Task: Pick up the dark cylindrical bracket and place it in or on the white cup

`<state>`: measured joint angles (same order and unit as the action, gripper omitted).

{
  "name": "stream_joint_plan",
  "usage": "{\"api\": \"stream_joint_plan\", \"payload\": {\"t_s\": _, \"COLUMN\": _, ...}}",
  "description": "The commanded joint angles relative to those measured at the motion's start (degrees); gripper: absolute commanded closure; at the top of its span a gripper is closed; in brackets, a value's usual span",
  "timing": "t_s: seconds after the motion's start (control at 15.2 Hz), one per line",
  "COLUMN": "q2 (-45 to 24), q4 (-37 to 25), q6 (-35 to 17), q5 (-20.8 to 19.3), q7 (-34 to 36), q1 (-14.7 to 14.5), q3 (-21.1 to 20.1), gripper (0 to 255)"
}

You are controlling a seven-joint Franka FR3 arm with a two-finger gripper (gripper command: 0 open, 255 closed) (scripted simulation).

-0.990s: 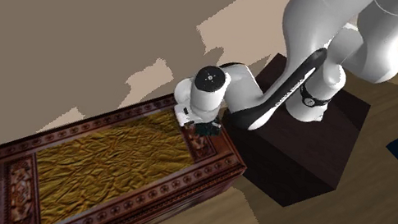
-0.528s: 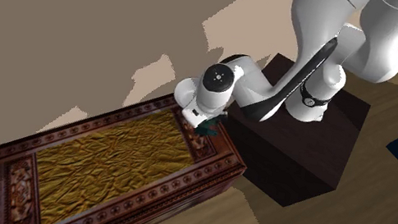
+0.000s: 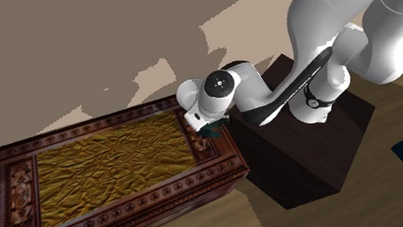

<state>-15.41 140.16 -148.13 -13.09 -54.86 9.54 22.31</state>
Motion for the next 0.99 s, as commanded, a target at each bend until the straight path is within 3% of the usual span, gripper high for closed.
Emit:
{"api": "stream_joint_plan", "payload": {"t_s": 0.0, "q2": 0.0, "q4": 0.0, "q6": 0.0, "q5": 0.0, "q7": 0.0, "q1": 0.0, "q3": 0.0, "gripper": 0}}
{"api": "stream_joint_plan", "payload": {"t_s": 0.13, "q2": 0.0, "q4": 0.0, "q6": 0.0, "q5": 0.0, "q7": 0.0, "q1": 0.0, "q3": 0.0, "gripper": 0}}
{"api": "stream_joint_plan", "payload": {"t_s": 0.2, "q2": 0.0, "q4": 0.0, "q6": 0.0, "q5": 0.0, "q7": 0.0, "q1": 0.0, "q3": 0.0, "gripper": 255}}
{"api": "stream_joint_plan", "payload": {"t_s": 0.92, "q2": 1.7, "q4": 0.1, "q6": 1.5, "q5": -0.5, "q7": 0.1, "q1": -0.3, "q3": 0.3, "gripper": 255}}
